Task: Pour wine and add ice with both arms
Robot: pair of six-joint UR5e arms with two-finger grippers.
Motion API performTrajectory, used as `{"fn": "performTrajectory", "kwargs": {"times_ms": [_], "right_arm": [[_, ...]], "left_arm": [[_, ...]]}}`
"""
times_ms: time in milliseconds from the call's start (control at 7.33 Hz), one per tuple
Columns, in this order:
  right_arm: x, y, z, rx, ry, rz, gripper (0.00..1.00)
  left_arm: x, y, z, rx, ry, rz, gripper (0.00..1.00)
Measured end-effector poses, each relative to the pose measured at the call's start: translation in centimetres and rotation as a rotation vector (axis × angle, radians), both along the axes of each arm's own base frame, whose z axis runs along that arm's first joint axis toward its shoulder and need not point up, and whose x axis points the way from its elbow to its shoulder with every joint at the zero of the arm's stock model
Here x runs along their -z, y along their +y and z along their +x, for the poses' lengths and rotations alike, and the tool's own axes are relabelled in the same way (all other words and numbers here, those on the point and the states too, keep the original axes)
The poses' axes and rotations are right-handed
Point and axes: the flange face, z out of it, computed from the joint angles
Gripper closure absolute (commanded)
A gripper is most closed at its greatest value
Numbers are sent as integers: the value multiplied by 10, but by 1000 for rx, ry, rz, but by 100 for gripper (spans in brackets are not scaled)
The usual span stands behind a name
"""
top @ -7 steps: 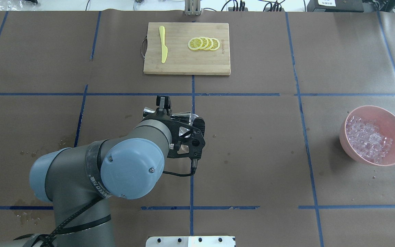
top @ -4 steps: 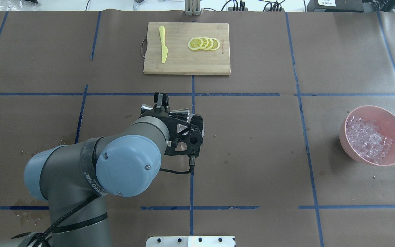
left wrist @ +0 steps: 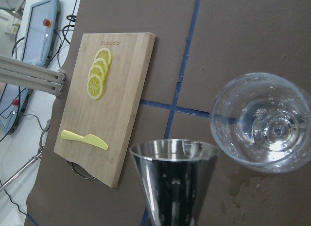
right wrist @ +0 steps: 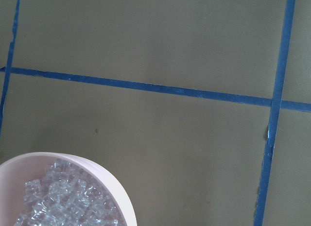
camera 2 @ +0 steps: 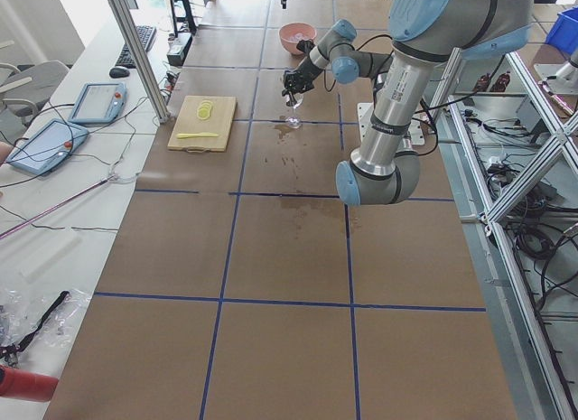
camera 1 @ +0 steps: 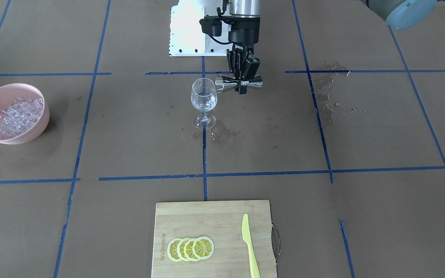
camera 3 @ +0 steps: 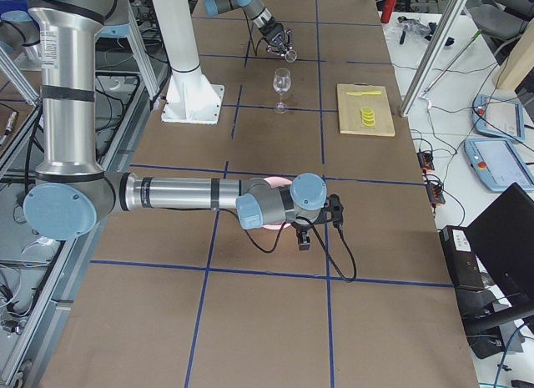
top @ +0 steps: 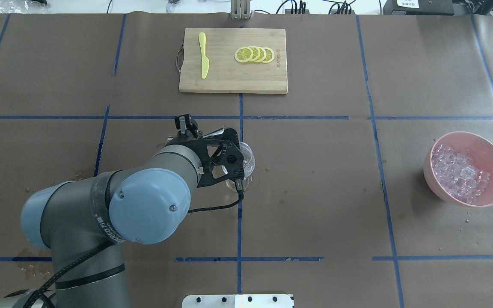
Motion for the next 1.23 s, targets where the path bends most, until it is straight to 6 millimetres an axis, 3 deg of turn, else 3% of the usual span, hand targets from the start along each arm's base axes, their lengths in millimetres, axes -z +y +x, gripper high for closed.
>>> {"fn": "performTrajectory", "kwargs": {"times_ms": [409, 682, 955, 1227], "right_arm": [[-7, -11, -4, 4, 2, -13, 0], [-6, -15, -5, 1, 1, -17, 0], [-4, -16, -6, -2, -1, -19, 0], [-1, -17, -6, -3, -2, -17, 0]], "left_arm": [[-75, -1, -23, 235, 219, -124, 100], [-140, 6, -45, 337, 332, -170, 100], [-228, 15, -77, 424, 522, -191, 100], [-326, 30, -121, 455, 708, -193, 100]]}}
